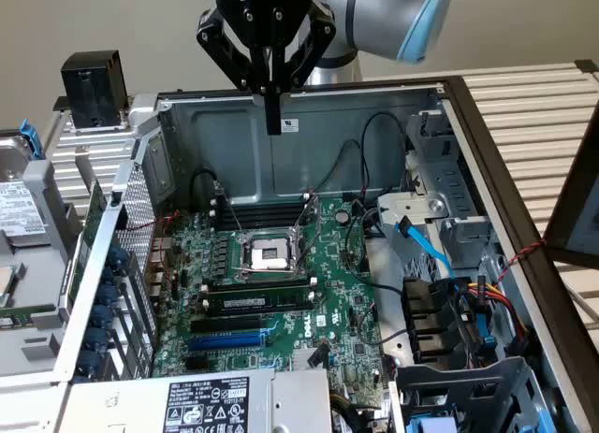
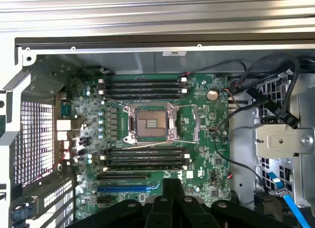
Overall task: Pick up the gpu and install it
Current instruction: 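Reach for the gpu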
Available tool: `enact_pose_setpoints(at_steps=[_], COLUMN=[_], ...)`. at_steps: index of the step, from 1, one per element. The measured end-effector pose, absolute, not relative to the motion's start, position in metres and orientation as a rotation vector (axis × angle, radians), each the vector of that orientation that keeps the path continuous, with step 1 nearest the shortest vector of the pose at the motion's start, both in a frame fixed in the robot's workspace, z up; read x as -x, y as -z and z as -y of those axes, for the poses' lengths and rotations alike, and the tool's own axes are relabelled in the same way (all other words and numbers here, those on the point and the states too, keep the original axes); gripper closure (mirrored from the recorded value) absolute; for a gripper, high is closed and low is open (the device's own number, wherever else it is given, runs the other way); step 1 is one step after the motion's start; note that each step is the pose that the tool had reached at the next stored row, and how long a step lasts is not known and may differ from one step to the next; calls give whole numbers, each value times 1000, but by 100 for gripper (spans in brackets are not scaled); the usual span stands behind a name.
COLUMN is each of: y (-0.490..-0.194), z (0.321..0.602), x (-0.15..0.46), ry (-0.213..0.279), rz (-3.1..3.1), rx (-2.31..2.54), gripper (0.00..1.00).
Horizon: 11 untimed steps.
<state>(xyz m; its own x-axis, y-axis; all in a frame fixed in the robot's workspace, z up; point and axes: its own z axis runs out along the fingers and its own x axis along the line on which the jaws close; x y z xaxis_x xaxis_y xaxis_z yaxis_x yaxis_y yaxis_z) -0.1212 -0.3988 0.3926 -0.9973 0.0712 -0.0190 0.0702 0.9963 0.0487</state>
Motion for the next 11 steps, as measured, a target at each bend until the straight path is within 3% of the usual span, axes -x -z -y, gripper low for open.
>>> enact_pose_setpoints(at_steps=[11], y=[-393], z=[399], x=[121], ry=[-75], rz=[-3118], rx=[-110], gripper=[89])
